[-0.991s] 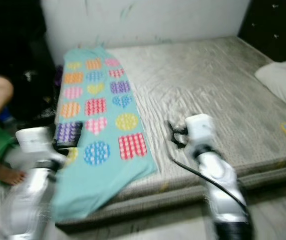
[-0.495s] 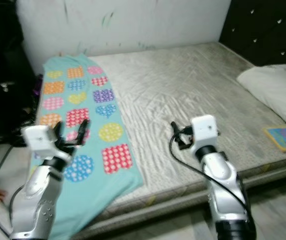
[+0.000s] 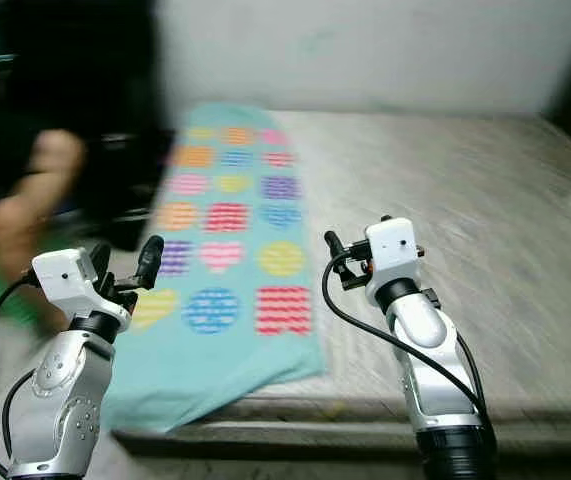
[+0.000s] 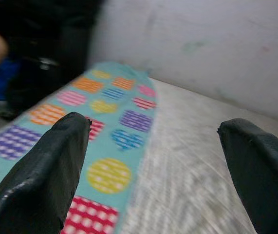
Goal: Clean up the room
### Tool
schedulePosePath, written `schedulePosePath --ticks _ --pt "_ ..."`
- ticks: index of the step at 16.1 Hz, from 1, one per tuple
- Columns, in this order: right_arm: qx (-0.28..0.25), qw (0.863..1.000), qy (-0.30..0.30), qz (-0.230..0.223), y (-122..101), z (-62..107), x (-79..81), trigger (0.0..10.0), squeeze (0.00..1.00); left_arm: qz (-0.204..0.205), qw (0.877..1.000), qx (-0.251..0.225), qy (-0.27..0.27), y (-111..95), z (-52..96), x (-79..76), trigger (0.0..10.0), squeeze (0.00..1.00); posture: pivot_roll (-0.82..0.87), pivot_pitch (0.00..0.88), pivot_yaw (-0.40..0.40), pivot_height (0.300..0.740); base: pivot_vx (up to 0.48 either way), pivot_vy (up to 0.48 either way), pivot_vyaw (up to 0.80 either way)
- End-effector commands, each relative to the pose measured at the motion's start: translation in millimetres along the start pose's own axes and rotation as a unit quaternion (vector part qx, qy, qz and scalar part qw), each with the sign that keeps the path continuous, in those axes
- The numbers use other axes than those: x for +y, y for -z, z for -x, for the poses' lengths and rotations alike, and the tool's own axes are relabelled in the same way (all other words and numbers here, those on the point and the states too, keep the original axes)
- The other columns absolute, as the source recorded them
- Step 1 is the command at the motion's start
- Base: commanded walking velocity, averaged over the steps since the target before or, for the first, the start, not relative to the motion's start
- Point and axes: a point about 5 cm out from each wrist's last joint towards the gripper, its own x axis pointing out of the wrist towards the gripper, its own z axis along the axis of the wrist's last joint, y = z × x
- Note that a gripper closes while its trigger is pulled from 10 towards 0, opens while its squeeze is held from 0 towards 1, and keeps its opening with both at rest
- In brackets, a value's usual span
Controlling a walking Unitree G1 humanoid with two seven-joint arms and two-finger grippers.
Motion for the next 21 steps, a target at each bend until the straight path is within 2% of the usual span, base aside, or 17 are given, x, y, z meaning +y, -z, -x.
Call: schedulePosePath --ticks 1,4,6,10,16,21 --pt "0.003 1.000 -0.004 0.003 0.3 -1.9 0.3 10.0 0.00 0.004 1.000 0.006 0.001 1.2 -2.4 -2.8 10.0 0.00 -0.11 0.006 -0.020 0.740 0.000 0.000 0.00" --pt "0.007 1.000 -0.013 0.003 3.3 -3.6 3.2 10.0 0.00 0.007 1.000 0.004 0.001 1.3 3.4 -4.5 10.0 0.00 -0.09 0.001 -0.038 0.740 0.000 0.000 0.00" --pt "0.007 1.000 -0.013 0.000 3.0 -5.1 4.2 10.0 0.00 0.010 1.000 0.011 -0.011 1.5 5.8 0.4 10.0 0.00 -0.09 0.006 -0.031 0.740 0.000 0.000 0.00" --pt "0.022 1.000 -0.002 -0.019 10.8 4.4 5.0 10.0 0.00 0.005 1.000 0.019 -0.006 2.5 5.0 0.7 10.0 0.00 -0.09 0.027 -0.030 0.740 0.000 0.000 0.00" --pt "0.048 0.998 -0.007 -0.026 21.4 7.7 11.0 10.0 0.00 0.008 0.999 0.031 -0.020 4.8 16.9 6.5 10.0 0.00 -0.07 0.071 -0.047 0.740 0.000 0.000 0.00" --pt "0.053 0.998 0.002 -0.024 22.9 8.8 7.4 10.0 0.00 0.003 0.999 0.034 -0.016 2.4 18.4 7.8 10.0 0.00 -0.07 0.093 -0.031 0.740 0.000 0.442 0.00"
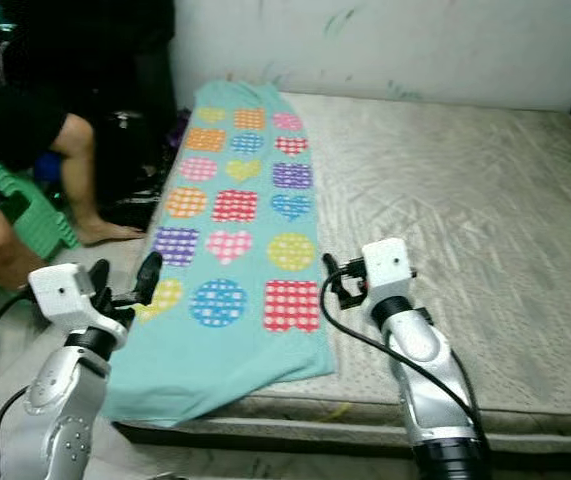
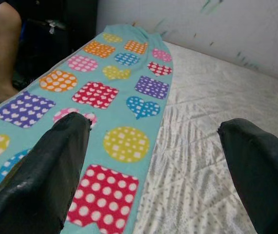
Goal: Clean up the room
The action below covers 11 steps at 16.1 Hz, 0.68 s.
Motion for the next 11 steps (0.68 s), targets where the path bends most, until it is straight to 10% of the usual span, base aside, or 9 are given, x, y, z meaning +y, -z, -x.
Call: schedulePosePath --ticks 1,11 --pt "-0.002 1.000 -0.001 -0.003 -1.1 0.4 2.1 10.0 0.00 -0.006 1.000 0.001 -0.005 -2.4 1.7 3.5 10.0 0.00 -0.07 0.093 -0.031 0.740 0.000 0.480 0.00" --pt "-0.002 1.000 0.013 0.005 -3.4 4.6 -6.0 10.0 0.00 0.006 1.000 0.001 0.002 0.0 0.4 -4.4 10.0 0.00 -0.10 0.112 -0.030 0.740 0.000 0.321 0.00"
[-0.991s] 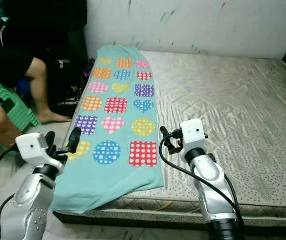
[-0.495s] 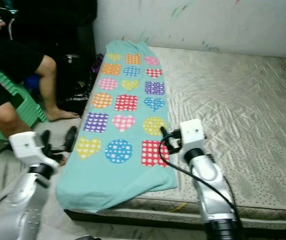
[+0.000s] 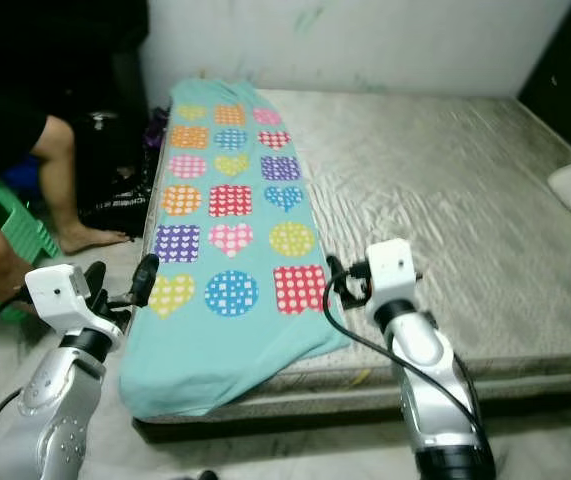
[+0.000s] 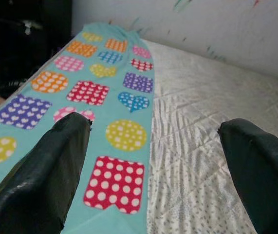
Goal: Clean up the room
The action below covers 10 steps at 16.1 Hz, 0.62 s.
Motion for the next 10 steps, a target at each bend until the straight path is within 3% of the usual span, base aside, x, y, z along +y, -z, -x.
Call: schedulePosePath --ticks 1,9,10 --pt "0.009 1.000 0.001 -0.004 4.2 2.0 0.8 10.0 0.00 -0.005 1.000 -0.003 -0.001 -2.1 1.0 0.6 10.0 0.00 -0.10 0.112 -0.030 0.740 0.000 0.000 0.00" --pt "0.011 1.000 0.002 -0.005 5.2 1.6 2.2 10.0 0.00 -0.002 1.000 -0.005 -0.003 -3.9 0.0 1.4 10.0 0.00 -0.09 0.107 -0.027 0.740 0.000 0.000 0.00" --pt "0.011 1.000 0.001 -0.006 5.1 1.1 2.4 10.0 0.00 -0.003 1.000 -0.004 -0.003 -3.9 -0.4 1.7 10.0 0.00 -0.09 0.108 -0.027 0.740 0.000 0.480 0.00"
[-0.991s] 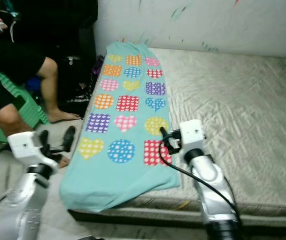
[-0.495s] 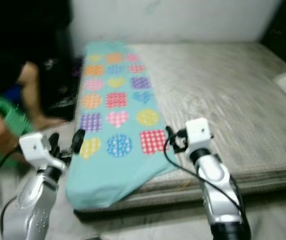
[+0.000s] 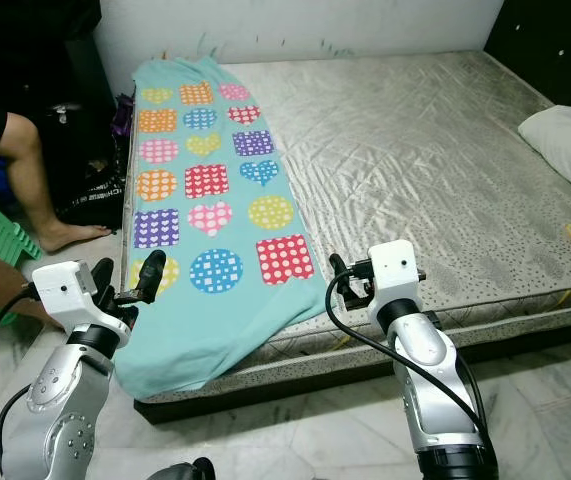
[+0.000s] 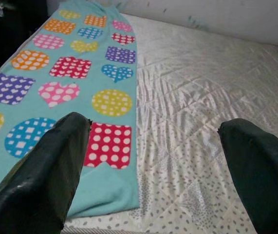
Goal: Clean up the room
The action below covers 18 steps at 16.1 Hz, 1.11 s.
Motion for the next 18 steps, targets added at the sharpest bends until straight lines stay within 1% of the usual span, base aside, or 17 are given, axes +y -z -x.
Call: schedulePosePath --ticks 1,3,6,9,12,14,15,17,18 --pt "-0.002 1.000 0.001 -0.001 -1.5 -1.0 0.0 10.0 0.00 -0.005 1.000 -0.003 -0.002 -2.8 0.6 0.6 10.0 0.00 -0.09 0.107 -0.027 0.740 0.000 0.480 0.00" --pt "-0.002 1.000 0.001 -0.001 -1.6 -1.3 0.0 10.0 0.00 -0.007 1.000 -0.004 -0.002 -2.8 0.5 0.3 10.0 0.00 -0.09 0.108 -0.027 0.740 0.000 0.480 0.00" --pt "-0.003 1.000 0.001 0.000 -1.6 -1.7 0.0 10.0 0.00 -0.009 1.000 -0.002 -0.004 -2.5 -0.1 1.0 10.0 0.00 -0.09 0.103 -0.027 0.740 0.000 0.322 0.00" --pt "-0.006 1.000 0.003 0.001 -3.5 -3.0 -1.5 10.0 0.00 -0.008 1.000 -0.013 0.008 -5.0 -1.8 -1.9 10.0 0.00 -0.09 0.099 -0.026 0.740 0.000 0.000 0.00" --pt "-0.011 1.000 0.002 -0.004 -5.1 -3.5 -0.9 10.0 0.00 -0.007 1.000 -0.020 0.009 -6.9 -2.6 -1.4 10.0 0.00 -0.09 0.091 -0.026 0.740 0.000 0.000 0.00" --pt "-0.024 1.000 -0.006 0.007 -9.1 -4.0 1.2 10.0 0.00 -0.009 0.999 -0.027 0.017 -8.9 -3.4 -1.6 10.0 0.00 -0.09 0.090 -0.027 0.740 0.000 0.000 0.00" --pt "-0.028 1.000 -0.007 0.007 -10.1 -4.1 1.4 10.0 0.00 -0.009 0.999 -0.027 0.016 -8.8 -3.4 -1.6 10.0 0.00 -0.09 0.090 -0.027 0.740 0.255 0.000 0.00" --pt "-0.029 1.000 -0.001 0.010 -10.4 -4.2 0.4 10.0 0.00 -0.010 0.999 -0.028 0.018 -8.6 -2.8 -1.8 10.0 0.00 -0.09 0.091 -0.026 0.740 0.349 0.000 0.73" --pt "-0.028 1.000 0.000 0.007 -10.0 -4.1 0.0 10.0 0.00 -0.011 0.999 -0.028 0.019 -8.2 -2.3 -1.9 10.0 0.00 -0.09 0.092 -0.025 0.740 0.364 0.000 0.00"
